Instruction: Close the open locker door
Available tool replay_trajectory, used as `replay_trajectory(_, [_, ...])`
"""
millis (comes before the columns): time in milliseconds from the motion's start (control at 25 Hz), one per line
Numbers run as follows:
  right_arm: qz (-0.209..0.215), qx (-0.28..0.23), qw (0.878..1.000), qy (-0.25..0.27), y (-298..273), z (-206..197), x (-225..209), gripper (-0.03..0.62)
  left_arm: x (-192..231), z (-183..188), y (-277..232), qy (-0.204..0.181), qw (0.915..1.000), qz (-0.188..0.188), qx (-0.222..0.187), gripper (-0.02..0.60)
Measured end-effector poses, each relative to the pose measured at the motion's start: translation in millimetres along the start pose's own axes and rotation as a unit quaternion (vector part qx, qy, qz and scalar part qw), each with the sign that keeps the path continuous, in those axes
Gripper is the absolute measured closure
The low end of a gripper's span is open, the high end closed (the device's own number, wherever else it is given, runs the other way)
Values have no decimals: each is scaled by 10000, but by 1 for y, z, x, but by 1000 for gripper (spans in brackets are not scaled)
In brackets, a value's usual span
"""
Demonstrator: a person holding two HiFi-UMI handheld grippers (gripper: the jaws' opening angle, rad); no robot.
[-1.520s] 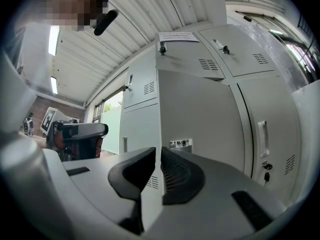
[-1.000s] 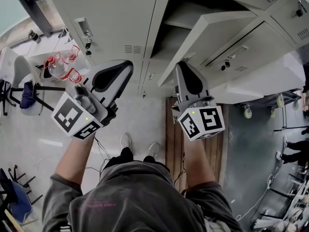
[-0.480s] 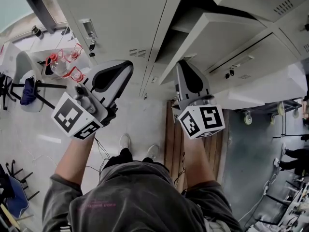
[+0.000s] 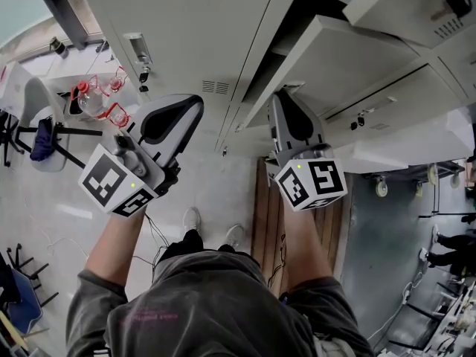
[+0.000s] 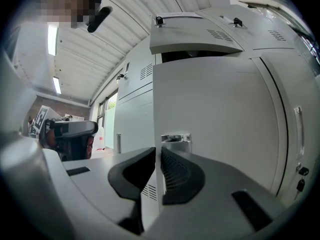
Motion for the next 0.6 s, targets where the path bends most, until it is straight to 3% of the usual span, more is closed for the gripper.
replay_trajectory(600, [-38, 58, 10000, 4, -31, -5, -8, 549, 25, 2, -4, 42, 10000, 75, -33, 572])
Point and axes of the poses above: the fingertips, and each gripper's own axes: y backward along the fingers, x to its left, z out of its top, the point moved 6 cm from there along y, backward along the fingers, and after that the axes turned 10 degrees about y, right-handed, at the moved point
